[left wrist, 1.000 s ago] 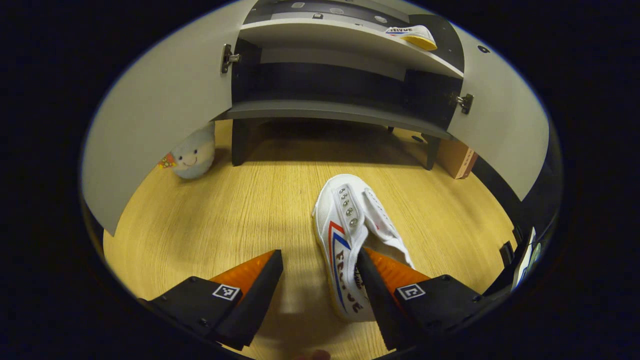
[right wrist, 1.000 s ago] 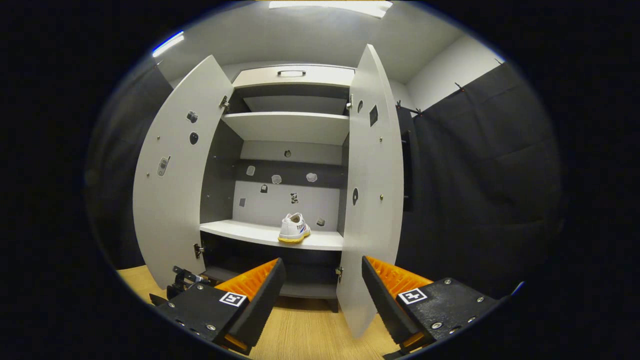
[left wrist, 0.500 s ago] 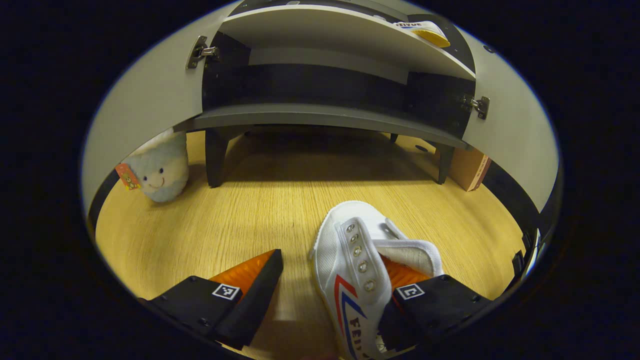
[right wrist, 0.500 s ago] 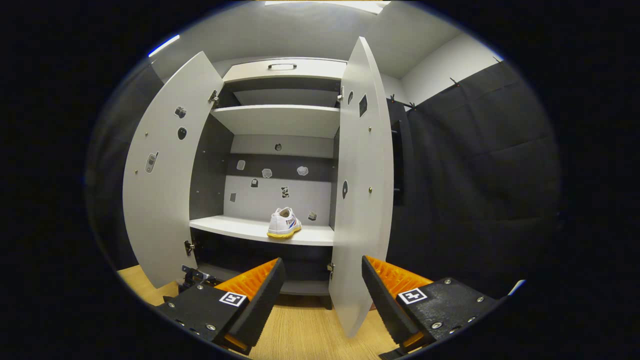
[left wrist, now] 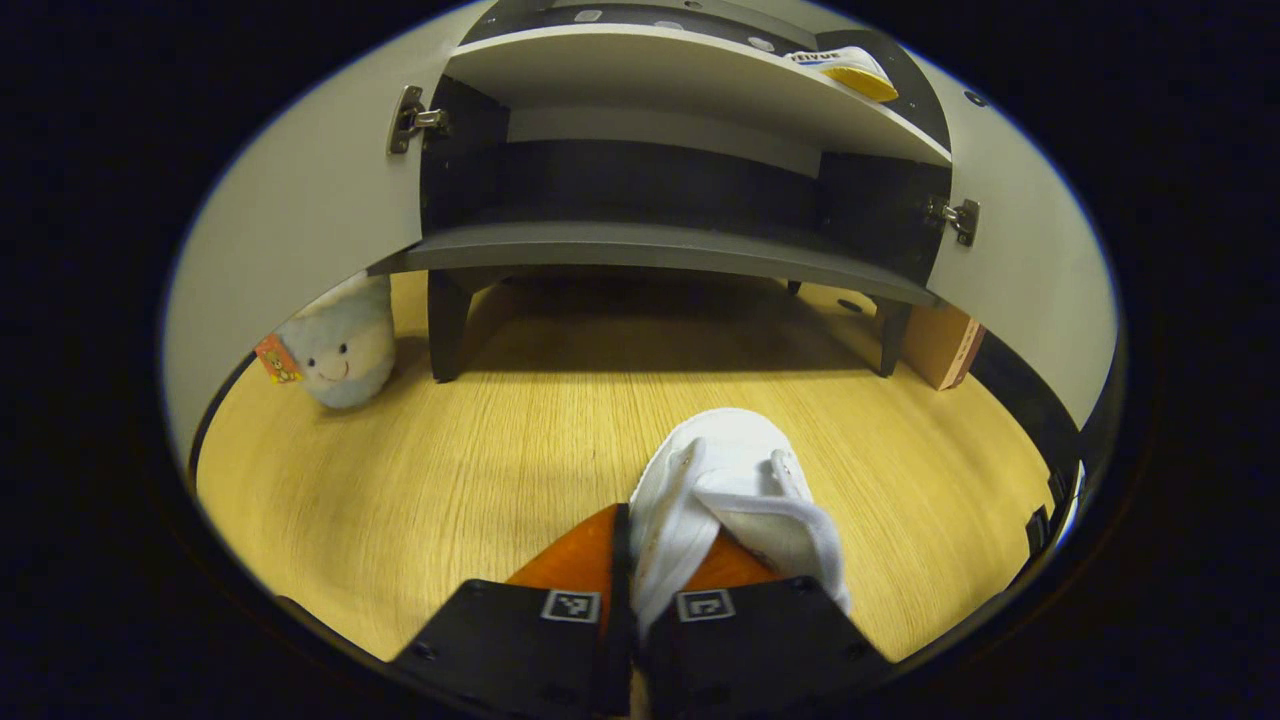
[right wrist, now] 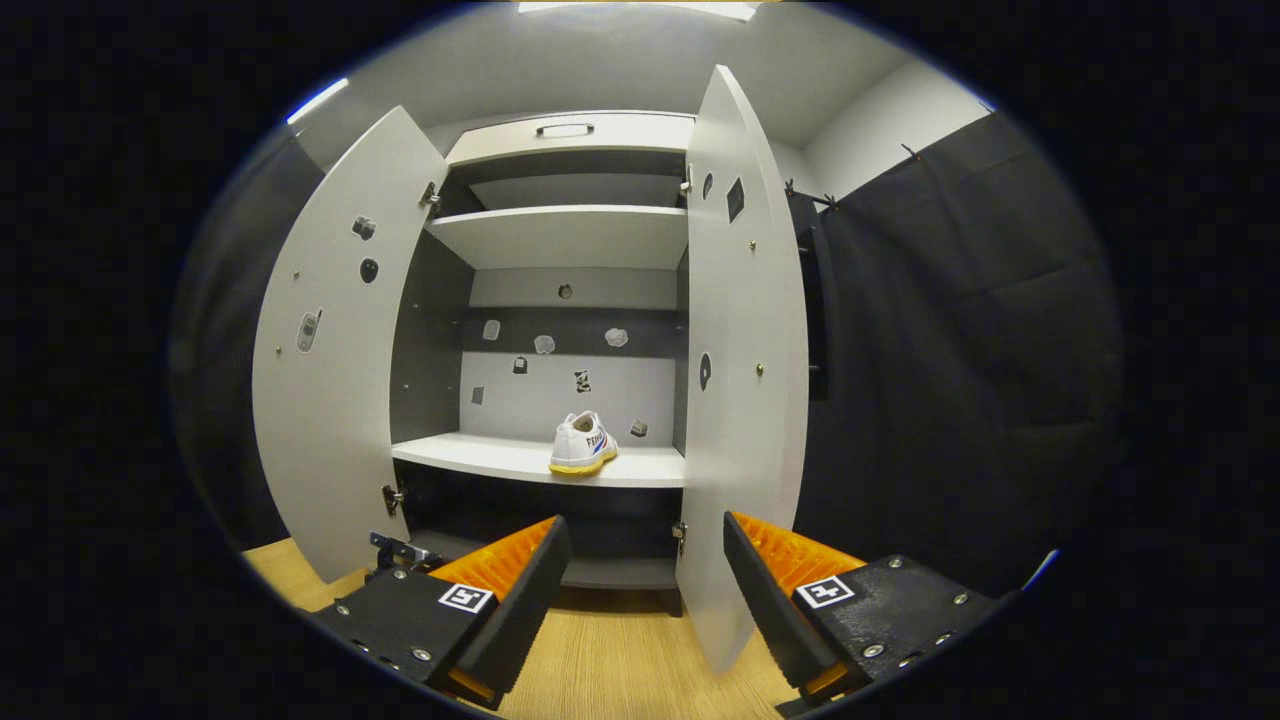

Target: Grab one shoe with the right hand and put it into the shoe cabinet, grab the other shoe with the left hand and put it into the shoe cabinet; then close the right door with the right hand and the left door with the left hand.

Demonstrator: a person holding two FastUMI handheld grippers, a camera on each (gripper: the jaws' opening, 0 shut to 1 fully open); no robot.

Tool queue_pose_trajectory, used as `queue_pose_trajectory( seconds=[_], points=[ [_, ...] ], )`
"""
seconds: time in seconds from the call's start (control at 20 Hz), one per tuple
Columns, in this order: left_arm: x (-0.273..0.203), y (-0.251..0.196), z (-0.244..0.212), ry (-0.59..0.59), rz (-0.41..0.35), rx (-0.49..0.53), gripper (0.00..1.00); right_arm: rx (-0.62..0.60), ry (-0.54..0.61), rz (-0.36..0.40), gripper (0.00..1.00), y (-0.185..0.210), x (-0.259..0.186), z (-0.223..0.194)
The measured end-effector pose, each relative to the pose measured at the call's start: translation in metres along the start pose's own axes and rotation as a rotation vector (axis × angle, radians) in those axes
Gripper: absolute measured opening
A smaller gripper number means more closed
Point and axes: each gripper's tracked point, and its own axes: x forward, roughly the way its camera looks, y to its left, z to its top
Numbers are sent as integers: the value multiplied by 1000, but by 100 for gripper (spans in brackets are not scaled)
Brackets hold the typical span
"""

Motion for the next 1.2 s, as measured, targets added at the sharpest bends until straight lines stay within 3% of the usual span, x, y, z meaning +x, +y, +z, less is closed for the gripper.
queue_pose_trajectory(
  seconds=[0.25,0.45,0.65,0.8,1.05,1.2],
  points=[
    [-88,-4,80,-174,56,14,12,1,-8,14,94,7,3,2],
    [-162,-4,181,-340,97,-54,12,16,-9,29,94,14,5,1],
    [-190,-2,311,-446,103,-49,12,23,-20,52,94,21,4,5],
    [-154,2,387,-516,140,13,12,43,-26,64,94,26,4,7],
    [-71,5,469,-408,170,-30,12,50,-48,46,94,25,3,17],
    [-19,5,485,-344,201,-28,12,42,-50,37,94,23,4,19]
  ],
)
